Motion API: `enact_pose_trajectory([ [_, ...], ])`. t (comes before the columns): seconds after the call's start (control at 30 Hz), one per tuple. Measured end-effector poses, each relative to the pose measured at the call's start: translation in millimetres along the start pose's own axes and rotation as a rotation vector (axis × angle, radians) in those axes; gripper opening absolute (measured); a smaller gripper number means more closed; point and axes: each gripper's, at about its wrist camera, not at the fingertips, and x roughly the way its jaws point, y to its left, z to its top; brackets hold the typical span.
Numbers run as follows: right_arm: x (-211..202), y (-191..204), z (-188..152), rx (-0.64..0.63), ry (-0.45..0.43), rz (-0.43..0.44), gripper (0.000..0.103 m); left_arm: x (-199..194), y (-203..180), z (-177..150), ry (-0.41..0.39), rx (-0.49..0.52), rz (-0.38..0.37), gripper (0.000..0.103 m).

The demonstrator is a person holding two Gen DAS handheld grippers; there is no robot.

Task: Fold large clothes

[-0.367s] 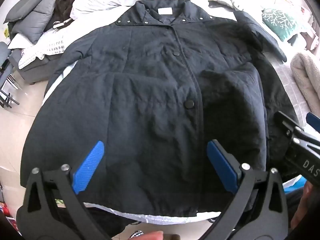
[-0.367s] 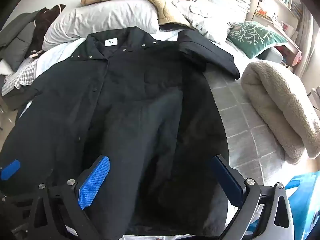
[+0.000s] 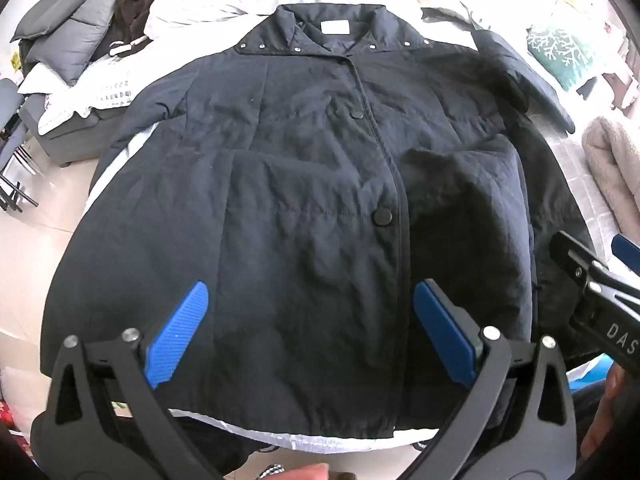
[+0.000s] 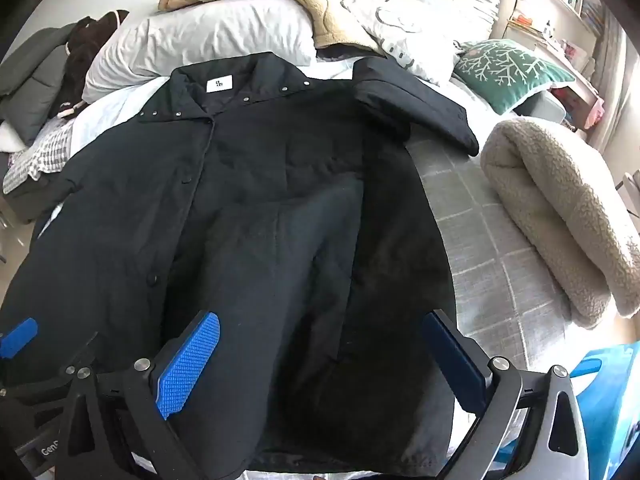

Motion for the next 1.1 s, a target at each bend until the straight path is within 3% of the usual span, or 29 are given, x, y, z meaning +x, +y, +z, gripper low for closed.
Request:
enact_pose_trajectory([
  [0.27,-2.5,-33.1,-3.8,0.004,-0.003,-0.001,0.103,-0.9,-0.5,0.7,-0.001,0.002,-0.003,0.103],
  [1.1,-7.5,-32.9,-4.1,0.003,-0.007,0.017,0.103,-1.8,-1.1,0.6,-0.003,0.001,-0.007,0.103],
])
